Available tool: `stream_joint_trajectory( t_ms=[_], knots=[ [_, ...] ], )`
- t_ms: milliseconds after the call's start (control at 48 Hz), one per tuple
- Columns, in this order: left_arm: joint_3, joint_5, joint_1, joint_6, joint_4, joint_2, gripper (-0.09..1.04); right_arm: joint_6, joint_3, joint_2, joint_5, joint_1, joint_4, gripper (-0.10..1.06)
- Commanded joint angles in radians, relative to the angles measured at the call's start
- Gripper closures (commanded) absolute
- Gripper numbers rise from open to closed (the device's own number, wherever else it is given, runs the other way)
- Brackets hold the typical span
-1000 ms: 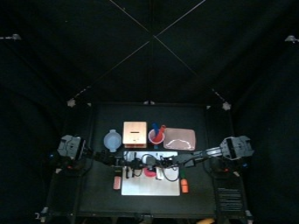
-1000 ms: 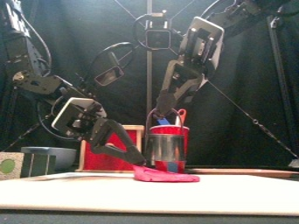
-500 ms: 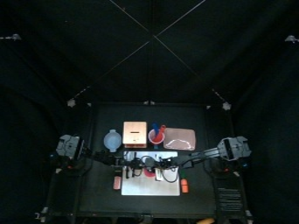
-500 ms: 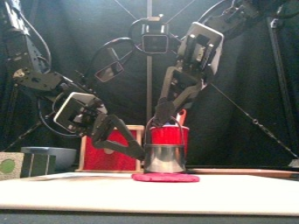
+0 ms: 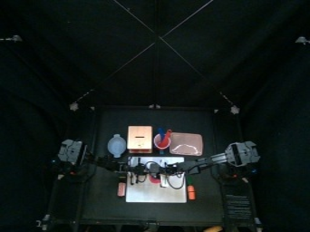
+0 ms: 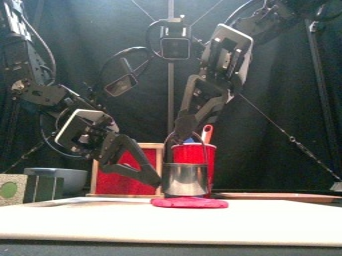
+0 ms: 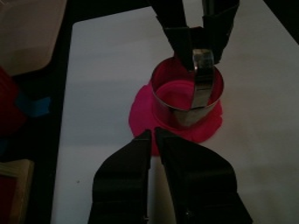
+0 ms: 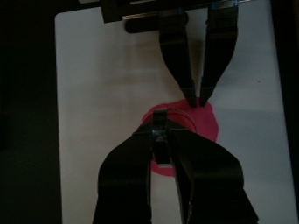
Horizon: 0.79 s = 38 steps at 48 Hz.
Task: Get the cutter from the drawer then cut the dough then place the extra dough in the bowl
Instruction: Cut the dough
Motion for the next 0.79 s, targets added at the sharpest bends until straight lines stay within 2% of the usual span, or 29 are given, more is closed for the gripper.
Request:
stream_joint_trajectory(
  t_ms=[21,792],
  knots=[
    [-0.009,-0.005,0.002,-0.002,-0.003,-0.025,0.38,0.0,-0.008,-0.017,-0.003,-0.003,0.002,0.54],
    [-0.009,-0.005,0.002,-0.005,-0.003,-0.02,0.38,0.0,-0.005,0.018,0.0,-0.005,-0.002,0.54]
  ],
)
